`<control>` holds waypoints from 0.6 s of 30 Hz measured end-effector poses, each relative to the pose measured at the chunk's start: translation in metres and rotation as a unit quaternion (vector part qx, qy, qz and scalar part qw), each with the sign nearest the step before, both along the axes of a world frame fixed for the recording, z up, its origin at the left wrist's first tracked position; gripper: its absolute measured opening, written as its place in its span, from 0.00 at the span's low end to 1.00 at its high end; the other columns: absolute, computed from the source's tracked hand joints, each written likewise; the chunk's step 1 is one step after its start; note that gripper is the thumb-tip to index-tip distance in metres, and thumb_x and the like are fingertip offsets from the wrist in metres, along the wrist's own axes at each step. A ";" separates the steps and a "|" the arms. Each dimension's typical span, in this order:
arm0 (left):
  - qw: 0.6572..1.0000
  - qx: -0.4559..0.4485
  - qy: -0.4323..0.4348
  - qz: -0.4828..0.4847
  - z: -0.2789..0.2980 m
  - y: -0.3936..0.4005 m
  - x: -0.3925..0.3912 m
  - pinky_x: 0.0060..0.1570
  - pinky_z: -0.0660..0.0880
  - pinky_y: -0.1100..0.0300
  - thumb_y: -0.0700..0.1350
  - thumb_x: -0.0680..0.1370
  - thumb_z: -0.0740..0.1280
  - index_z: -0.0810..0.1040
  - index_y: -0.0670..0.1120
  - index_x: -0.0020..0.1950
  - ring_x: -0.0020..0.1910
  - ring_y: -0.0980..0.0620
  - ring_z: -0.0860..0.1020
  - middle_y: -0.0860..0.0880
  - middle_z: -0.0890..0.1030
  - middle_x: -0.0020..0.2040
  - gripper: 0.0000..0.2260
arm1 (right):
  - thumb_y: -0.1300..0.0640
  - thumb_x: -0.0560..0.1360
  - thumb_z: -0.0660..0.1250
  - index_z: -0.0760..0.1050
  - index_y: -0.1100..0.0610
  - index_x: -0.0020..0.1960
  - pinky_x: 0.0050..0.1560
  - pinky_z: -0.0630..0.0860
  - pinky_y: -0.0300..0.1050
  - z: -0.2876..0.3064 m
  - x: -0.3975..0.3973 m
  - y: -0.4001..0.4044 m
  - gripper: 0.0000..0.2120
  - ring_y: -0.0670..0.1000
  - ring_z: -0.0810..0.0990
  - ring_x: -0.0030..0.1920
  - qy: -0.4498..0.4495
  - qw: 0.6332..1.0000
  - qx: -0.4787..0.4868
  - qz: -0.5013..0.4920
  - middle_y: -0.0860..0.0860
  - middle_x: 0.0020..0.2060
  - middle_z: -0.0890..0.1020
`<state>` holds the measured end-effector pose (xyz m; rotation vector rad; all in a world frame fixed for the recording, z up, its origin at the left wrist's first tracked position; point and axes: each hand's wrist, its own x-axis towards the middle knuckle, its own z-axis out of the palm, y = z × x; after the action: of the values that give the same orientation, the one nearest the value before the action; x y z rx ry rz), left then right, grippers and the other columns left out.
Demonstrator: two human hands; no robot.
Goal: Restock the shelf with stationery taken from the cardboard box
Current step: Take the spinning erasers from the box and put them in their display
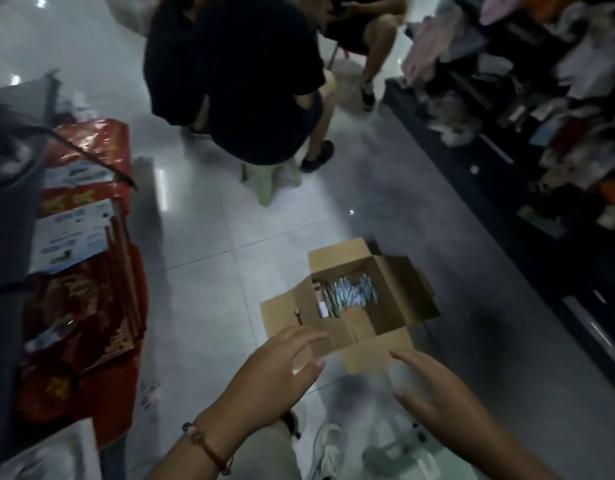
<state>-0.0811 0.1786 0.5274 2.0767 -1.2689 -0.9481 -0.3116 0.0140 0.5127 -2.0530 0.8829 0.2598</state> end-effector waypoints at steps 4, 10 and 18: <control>0.998 0.057 -0.002 -0.037 -0.037 -0.061 0.007 0.63 0.66 0.66 0.55 0.81 0.61 0.69 0.60 0.71 0.65 0.62 0.69 0.61 0.69 0.69 0.17 | 0.47 0.77 0.68 0.63 0.39 0.72 0.68 0.67 0.40 -0.034 -0.008 -0.038 0.26 0.42 0.67 0.70 0.028 0.994 0.026 -0.103 0.38 0.70 0.68; 0.988 0.130 0.022 -0.075 -0.104 -0.144 0.035 0.62 0.68 0.63 0.53 0.82 0.61 0.67 0.57 0.73 0.66 0.57 0.70 0.56 0.67 0.72 0.19 | 0.49 0.77 0.68 0.63 0.44 0.74 0.63 0.75 0.48 -0.090 0.026 -0.098 0.28 0.47 0.72 0.67 0.062 0.984 0.029 -0.161 0.44 0.71 0.69; 0.975 0.210 0.011 -0.070 -0.206 -0.241 0.075 0.62 0.70 0.56 0.50 0.82 0.61 0.66 0.55 0.75 0.65 0.50 0.71 0.51 0.69 0.71 0.21 | 0.54 0.76 0.68 0.66 0.48 0.73 0.52 0.74 0.39 -0.194 0.076 -0.184 0.26 0.51 0.78 0.58 0.099 0.979 0.062 -0.166 0.49 0.69 0.72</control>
<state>-0.0058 -0.0625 0.3216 2.3009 -1.3026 -1.4005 -0.2354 -0.1698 0.3191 -1.7512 1.2815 0.3296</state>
